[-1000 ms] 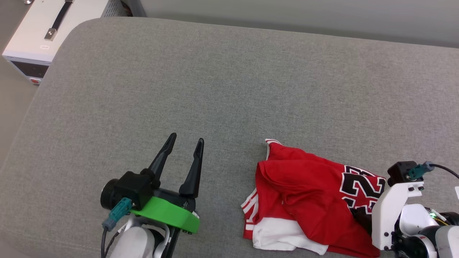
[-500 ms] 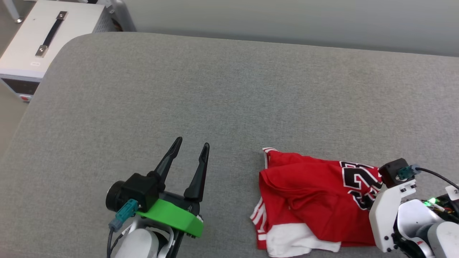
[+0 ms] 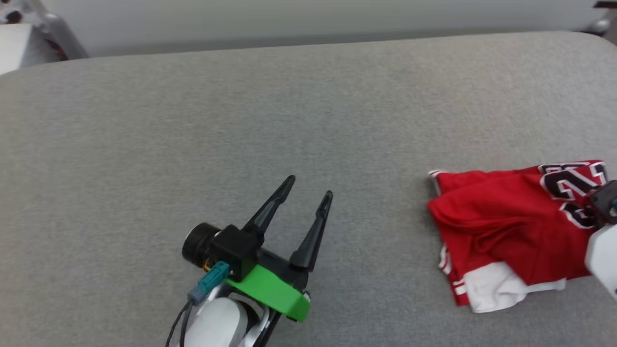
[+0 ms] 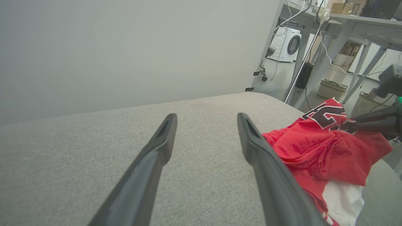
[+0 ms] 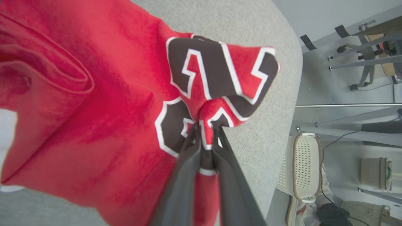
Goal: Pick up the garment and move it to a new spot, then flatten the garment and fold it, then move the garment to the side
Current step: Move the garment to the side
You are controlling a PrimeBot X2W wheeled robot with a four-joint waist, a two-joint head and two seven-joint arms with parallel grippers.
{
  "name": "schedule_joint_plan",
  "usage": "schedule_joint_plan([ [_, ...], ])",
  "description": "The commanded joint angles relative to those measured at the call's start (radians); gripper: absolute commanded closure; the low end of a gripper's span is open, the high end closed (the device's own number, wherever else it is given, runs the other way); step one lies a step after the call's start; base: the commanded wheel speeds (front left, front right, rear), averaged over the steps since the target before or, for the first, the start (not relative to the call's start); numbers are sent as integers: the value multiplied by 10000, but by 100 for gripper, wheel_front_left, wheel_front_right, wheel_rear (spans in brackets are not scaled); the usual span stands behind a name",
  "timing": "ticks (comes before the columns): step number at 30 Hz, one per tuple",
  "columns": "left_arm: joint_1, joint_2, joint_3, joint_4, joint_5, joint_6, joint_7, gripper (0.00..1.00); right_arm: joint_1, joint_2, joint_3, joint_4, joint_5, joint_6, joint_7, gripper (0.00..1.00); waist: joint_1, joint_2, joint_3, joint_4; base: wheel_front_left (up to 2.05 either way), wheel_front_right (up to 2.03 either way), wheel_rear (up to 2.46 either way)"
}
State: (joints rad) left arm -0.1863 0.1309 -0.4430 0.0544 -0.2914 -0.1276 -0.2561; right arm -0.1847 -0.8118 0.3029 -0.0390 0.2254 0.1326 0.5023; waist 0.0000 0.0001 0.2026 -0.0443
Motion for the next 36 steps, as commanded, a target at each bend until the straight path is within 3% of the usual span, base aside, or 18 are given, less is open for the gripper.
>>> schedule_joint_plan([
  [1,-277,105,-114,19,84,-31,-57,0,-218,-256,44,160,-94,-19,-227,100,0,-1,873,-954,0,0,0],
  [8,-1197,414,-917,88,274,-31,-57,0,-859,-789,-335,1478,-309,-19,-1461,100,0,-1,2062,-1892,0,0,0],
  [16,-2165,777,-1248,-183,515,-31,-57,0,-2335,-223,-1239,3386,-1110,-19,-3070,100,0,-1,3310,-2456,0,0,0],
  [35,-2746,845,-1307,-707,731,-31,-57,0,-4525,661,-2829,6407,-3041,-19,-4230,100,0,-1,4019,-1862,0,0,0],
  [36,-2727,818,-1305,-692,718,-31,-57,0,-4544,719,-2914,6482,-3136,-19,-4203,65,0,-1,3961,-1830,0,0,0],
])
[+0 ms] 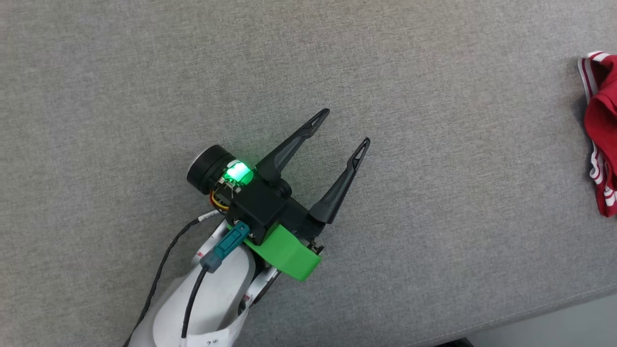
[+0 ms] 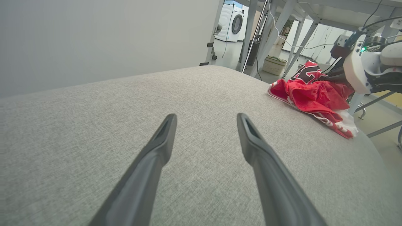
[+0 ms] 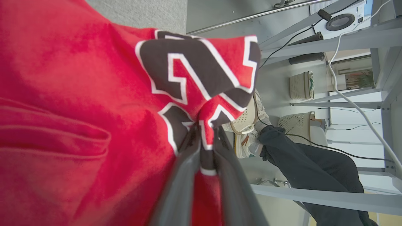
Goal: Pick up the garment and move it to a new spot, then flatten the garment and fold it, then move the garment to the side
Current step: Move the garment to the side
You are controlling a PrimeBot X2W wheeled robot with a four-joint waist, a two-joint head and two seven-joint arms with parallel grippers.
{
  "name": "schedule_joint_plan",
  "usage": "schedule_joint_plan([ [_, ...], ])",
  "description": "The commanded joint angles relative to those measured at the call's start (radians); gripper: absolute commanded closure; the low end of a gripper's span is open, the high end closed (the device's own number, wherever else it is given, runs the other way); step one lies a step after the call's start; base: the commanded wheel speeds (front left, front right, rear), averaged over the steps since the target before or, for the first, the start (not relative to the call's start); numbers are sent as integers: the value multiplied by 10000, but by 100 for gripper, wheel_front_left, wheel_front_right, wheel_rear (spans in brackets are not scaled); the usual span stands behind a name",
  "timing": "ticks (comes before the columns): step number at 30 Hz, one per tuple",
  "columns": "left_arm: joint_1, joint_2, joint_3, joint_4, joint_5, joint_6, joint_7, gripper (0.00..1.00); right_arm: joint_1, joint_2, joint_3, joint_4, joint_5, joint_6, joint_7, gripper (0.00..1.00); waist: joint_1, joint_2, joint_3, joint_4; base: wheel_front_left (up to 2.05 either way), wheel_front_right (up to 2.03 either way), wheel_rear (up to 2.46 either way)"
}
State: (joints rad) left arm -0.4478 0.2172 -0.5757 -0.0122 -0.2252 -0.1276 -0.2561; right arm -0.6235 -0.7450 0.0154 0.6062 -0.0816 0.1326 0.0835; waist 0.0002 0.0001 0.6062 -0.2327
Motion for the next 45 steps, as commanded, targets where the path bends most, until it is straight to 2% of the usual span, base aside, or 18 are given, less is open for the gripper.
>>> schedule_joint_plan([
  [1,-89,-72,44,-11,50,-31,-57,0,-166,108,-120,68,-165,-19,-5,0,-2,-1,-149,85,0,0,0],
  [5,144,-306,300,142,-87,-31,-57,0,-86,323,-417,-133,-484,-19,10,0,-2,-1,-889,270,0,0,0],
  [10,580,-560,821,356,-331,-31,-57,0,52,406,-262,-747,-430,-19,2,0,-2,-1,-1821,503,0,0,0],
  [16,1340,-791,1968,578,-526,-31,-57,0,362,727,231,-2159,297,-19,138,0,-2,-1,-3050,875,0,0,0],
  [20,1876,-885,2720,643,-554,-31,-57,0,828,1239,311,-3354,1042,-19,301,0,-2,-1,-3766,1135,0,0,0],
  [22,2123,-937,3028,654,-543,-31,-57,0,1177,1527,244,-3972,1355,-19,321,0,-2,-1,-4062,1280,0,0,0],
  [27,2694,-1146,3797,715,-553,-31,-57,0,2272,2751,-302,-5325,2109,-19,51,0,-2,-1,-4660,1633,0,0,0],
  [33,3328,-1350,4219,819,-568,-31,-57,0,3876,4033,-759,-6265,2642,-19,-760,0,-2,-1,-5139,1986,0,0,0],
  [40,3815,-1437,4431,984,-419,-31,-57,0,5248,5568,-969,-6314,2836,-19,-1749,0,-2,-1,-5451,2328,0,0,0],
  [45,4053,-1505,4635,1062,-176,-31,-57,0,5872,6207,-923,-5976,2638,-19,-2385,0,-2,-1,-5601,2438,0,0,0],
])
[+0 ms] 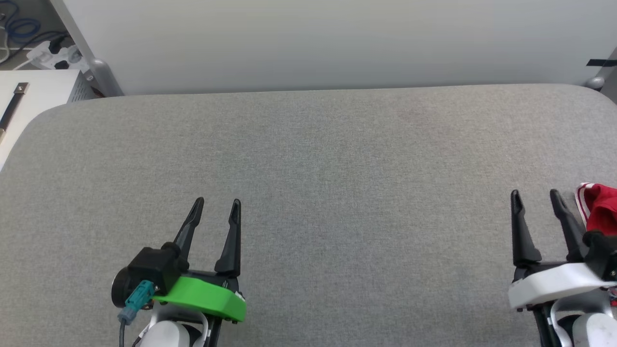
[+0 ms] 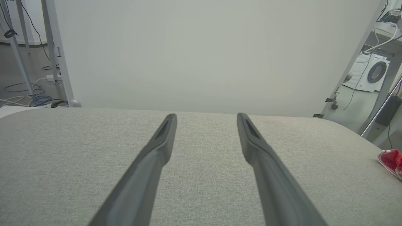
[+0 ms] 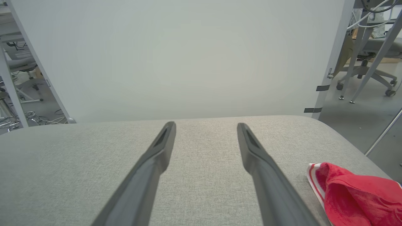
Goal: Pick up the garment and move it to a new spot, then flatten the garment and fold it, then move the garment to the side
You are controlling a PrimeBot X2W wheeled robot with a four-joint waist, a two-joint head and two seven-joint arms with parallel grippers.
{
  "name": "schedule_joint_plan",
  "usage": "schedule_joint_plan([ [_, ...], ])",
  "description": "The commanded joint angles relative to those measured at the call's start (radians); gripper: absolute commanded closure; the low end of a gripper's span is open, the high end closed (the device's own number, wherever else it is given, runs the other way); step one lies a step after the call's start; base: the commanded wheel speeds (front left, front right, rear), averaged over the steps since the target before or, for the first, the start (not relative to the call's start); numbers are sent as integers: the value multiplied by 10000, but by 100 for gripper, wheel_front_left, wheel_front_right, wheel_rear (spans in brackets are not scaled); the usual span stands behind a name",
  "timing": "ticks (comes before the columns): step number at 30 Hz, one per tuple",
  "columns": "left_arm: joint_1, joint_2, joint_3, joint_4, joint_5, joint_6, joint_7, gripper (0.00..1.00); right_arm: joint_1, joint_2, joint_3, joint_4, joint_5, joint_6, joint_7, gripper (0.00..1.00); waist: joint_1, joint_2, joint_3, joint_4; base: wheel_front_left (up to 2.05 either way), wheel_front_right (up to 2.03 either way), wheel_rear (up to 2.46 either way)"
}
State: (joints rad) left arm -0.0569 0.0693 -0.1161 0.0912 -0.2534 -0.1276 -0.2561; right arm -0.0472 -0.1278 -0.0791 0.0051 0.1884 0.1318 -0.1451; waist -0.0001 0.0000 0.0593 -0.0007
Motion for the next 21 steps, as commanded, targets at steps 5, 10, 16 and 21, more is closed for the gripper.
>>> schedule_joint_plan([
  [5,362,-89,69,-45,329,-31,-57,0,461,405,244,425,-269,-11,-542,0,1,0,-229,154,0,0,0],
  [10,438,-136,58,-138,371,-31,-57,0,436,546,423,658,-346,-11,-751,0,1,0,-217,168,0,0,0],
  [16,410,-165,105,-150,342,-31,-57,0,322,592,508,759,-378,-11,-854,0,1,0,-205,193,0,0,0],
  [21,411,-177,142,-71,281,-31,-57,0,293,614,522,814,-378,-11,-905,0,1,0,-250,181,0,0,0],
])
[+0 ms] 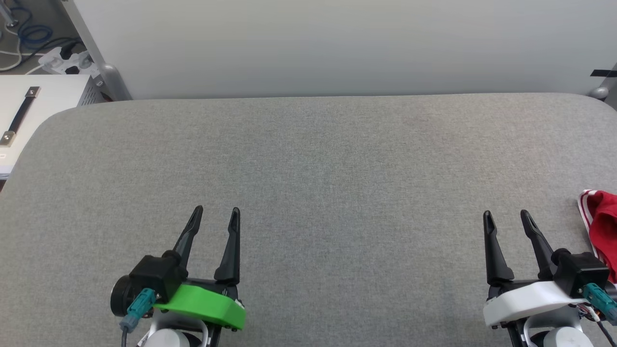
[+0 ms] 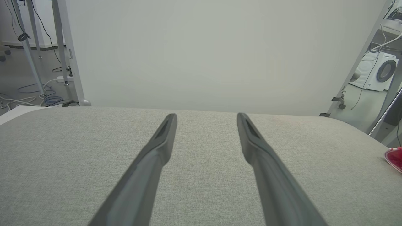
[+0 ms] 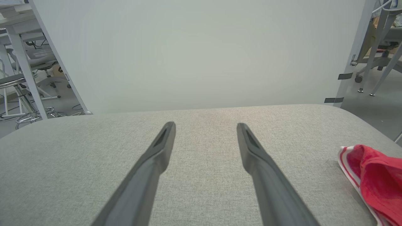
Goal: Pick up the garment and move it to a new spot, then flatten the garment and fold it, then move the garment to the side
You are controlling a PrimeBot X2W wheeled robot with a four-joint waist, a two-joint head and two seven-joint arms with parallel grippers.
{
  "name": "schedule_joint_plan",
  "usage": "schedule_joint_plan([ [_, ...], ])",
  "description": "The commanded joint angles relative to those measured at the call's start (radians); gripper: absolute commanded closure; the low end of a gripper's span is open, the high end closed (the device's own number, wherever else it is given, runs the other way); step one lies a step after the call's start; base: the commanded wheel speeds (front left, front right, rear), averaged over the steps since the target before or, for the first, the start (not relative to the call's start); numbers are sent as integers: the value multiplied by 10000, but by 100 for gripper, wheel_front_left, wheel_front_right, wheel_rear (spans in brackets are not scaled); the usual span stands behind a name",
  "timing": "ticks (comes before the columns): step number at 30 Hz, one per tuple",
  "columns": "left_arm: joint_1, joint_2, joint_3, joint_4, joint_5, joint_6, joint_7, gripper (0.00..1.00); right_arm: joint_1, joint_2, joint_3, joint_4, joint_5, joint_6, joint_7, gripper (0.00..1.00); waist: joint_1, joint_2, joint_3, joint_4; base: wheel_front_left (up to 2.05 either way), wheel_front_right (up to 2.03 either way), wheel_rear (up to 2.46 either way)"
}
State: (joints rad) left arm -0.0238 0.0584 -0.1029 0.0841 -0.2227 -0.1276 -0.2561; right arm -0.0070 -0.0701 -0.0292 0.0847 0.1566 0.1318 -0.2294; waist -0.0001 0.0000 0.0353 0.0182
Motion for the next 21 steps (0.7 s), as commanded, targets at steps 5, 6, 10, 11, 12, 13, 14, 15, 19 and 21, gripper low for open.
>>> schedule_joint_plan([
  [5,86,-74,17,14,-15,-31,-57,0,-133,56,55,63,-53,-11,-90,0,1,0,-50,-33,0,0,0],
  [6,89,-75,15,14,-9,-31,-57,0,-134,59,51,70,-50,-11,-96,0,1,0,-68,-37,0,0,0],
  [10,104,-77,16,27,0,-31,-57,0,-123,69,51,96,-47,-11,-106,0,1,0,-127,-49,0,0,0],
  [11,108,-78,16,30,0,-31,-57,0,-116,71,59,102,-47,-11,-106,0,1,0,-141,-52,0,0,0],
  [12,113,-78,14,35,1,-31,-57,0,-109,74,68,107,-47,-11,-107,0,1,0,-155,-53,0,0,0],
  [13,122,-78,12,44,-1,-31,-57,0,-99,77,76,114,-46,-11,-107,0,1,0,-173,-55,0,0,0],
  [14,131,-79,12,52,-5,-31,-57,0,-94,80,80,122,-42,-11,-107,0,1,0,-187,-57,0,0,0],
  [15,137,-79,10,55,-11,-31,-57,0,-91,82,84,129,-40,-11,-107,0,1,0,-195,-59,0,0,0],
  [19,151,-80,-1,52,-55,-31,-57,0,-95,92,114,141,-34,-11,-102,0,1,0,-201,-71,0,0,0],
  [21,137,-80,-3,53,-77,-31,-57,0,-108,96,122,147,-29,-11,-101,0,1,0,-193,-77,0,0,0],
])
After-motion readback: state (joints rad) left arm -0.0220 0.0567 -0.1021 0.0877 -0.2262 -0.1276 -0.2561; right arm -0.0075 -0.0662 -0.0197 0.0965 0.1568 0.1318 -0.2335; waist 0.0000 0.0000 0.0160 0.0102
